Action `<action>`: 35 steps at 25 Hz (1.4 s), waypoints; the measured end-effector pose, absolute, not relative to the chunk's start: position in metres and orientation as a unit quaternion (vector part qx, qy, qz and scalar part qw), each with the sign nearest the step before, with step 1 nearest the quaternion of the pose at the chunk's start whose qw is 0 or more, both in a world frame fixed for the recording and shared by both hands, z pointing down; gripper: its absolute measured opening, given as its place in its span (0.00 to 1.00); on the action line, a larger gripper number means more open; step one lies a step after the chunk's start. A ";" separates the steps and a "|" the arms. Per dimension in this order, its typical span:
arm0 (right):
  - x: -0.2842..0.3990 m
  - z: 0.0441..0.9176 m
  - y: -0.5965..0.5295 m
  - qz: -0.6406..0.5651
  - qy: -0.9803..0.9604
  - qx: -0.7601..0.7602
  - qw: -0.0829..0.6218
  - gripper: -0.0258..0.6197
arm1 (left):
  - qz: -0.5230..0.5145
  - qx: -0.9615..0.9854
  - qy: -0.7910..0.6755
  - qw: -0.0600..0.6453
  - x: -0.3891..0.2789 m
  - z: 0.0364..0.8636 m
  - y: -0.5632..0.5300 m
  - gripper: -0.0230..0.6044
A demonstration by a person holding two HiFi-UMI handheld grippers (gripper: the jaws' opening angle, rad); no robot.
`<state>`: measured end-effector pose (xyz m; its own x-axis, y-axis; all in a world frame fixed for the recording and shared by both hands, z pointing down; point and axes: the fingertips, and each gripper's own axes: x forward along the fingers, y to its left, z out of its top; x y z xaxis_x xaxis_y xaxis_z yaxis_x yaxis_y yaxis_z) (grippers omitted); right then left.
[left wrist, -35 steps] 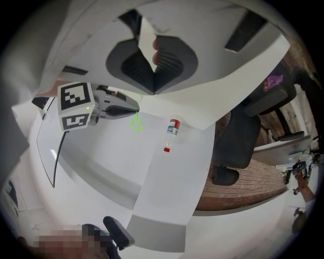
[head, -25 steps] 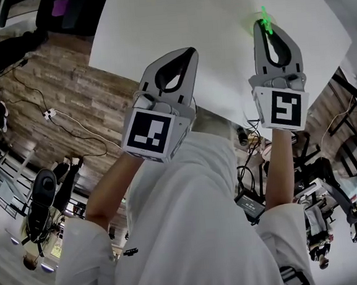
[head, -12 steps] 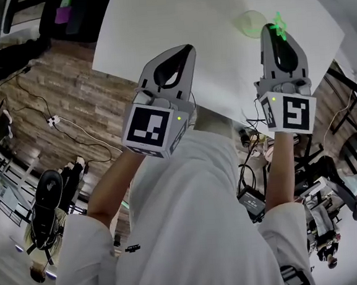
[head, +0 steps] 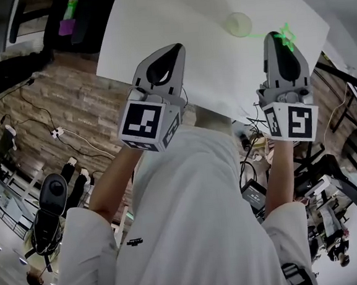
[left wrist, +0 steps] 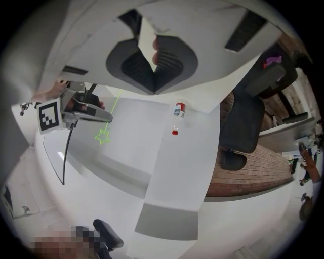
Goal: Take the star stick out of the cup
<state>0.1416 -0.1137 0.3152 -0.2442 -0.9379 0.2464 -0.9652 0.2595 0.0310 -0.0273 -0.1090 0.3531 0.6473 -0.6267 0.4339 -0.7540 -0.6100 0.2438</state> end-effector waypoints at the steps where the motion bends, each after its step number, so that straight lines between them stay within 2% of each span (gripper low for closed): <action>1: 0.143 0.311 -0.111 0.063 -0.785 0.607 0.105 0.06 | 0.152 0.885 -0.390 0.203 -0.026 0.349 -0.110 0.03; 25: 0.184 0.245 -0.015 0.077 -0.741 0.664 0.064 0.06 | 0.098 0.905 -0.379 0.168 -0.018 0.279 -0.089 0.03; 35: 0.198 0.253 0.023 0.088 -0.741 0.661 0.080 0.06 | 0.101 0.917 -0.355 0.153 0.002 0.269 -0.060 0.03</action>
